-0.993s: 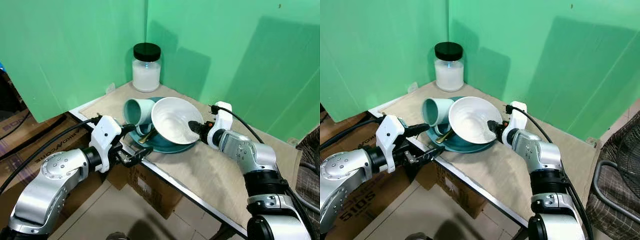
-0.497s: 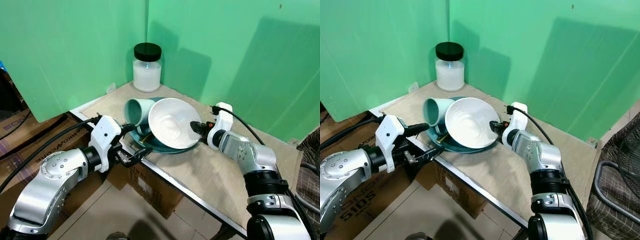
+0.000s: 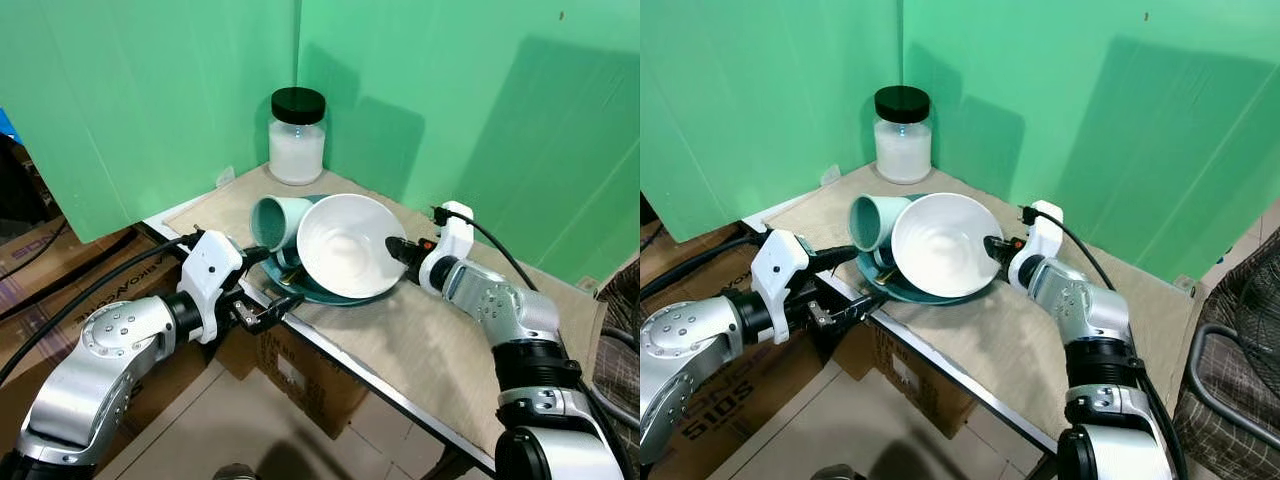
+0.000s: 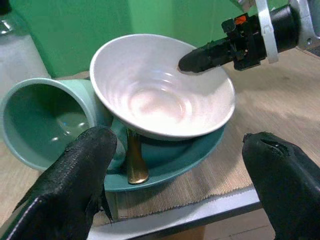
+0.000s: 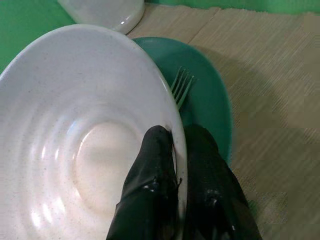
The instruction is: Setting the table
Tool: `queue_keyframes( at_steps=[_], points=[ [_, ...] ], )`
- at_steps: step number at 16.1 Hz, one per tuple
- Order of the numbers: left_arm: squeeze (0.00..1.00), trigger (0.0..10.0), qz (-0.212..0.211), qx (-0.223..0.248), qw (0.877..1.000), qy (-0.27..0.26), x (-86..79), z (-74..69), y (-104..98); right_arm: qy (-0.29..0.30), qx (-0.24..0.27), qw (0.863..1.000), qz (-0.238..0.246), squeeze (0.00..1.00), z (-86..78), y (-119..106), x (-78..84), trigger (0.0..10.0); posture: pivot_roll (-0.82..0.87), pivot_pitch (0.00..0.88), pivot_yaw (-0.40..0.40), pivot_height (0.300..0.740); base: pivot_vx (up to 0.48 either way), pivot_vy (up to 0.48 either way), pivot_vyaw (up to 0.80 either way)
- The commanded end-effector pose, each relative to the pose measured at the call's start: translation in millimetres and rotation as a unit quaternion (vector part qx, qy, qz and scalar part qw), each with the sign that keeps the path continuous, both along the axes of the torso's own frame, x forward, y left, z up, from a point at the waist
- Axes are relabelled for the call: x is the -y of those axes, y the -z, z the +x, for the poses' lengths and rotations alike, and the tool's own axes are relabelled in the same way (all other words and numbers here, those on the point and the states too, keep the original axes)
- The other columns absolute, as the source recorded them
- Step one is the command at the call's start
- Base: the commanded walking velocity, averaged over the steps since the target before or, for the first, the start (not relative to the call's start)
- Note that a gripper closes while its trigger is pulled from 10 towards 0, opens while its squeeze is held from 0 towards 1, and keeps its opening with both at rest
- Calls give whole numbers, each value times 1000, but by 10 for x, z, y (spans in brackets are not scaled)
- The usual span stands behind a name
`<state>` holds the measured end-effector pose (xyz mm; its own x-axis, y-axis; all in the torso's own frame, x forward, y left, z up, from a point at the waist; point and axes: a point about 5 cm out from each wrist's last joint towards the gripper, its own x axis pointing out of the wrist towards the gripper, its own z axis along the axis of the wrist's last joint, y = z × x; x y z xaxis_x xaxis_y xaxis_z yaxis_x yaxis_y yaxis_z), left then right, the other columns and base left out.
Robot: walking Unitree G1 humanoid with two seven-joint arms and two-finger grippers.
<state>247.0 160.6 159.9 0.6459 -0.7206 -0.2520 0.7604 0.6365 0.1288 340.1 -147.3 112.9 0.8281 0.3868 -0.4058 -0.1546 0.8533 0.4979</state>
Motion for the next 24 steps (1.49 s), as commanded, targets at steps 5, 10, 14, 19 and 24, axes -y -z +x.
queue_keyframes(
  at_steps=[5, 10, 14, 19, 24],
  points=[
    [0, 10000, -18, 17, 1000, -7, -10, 26, -89, 39, 127, 991, 32, 0, -80, -630, 350, 0, 107, 0, -53, 740, 0, 0, 0],
    [0, 10000, -15, 64, 991, -113, 2, 146, -174, 94, 274, 956, -51, 0, -469, -1045, 510, 10000, 95, 0, -52, 740, 0, 0, 0],
    [0, 10000, -41, 115, 960, -251, 125, 280, -217, 127, 313, 936, -101, 0, -890, -1063, 405, 10000, 78, 0, -53, 740, 0, 0, -600],
    [0, 10000, -55, 127, 955, -262, 214, 277, -236, 177, 306, 925, -137, 0, -879, -925, 365, 10000, 69, 0, -59, 740, 0, 0, -320],
    [0, 10000, -57, 117, 947, -295, 123, 295, -219, 171, 299, 921, -182, 0, -846, -890, 327, 10000, 72, 0, -55, 740, 0, 0, -800]
  ],
)
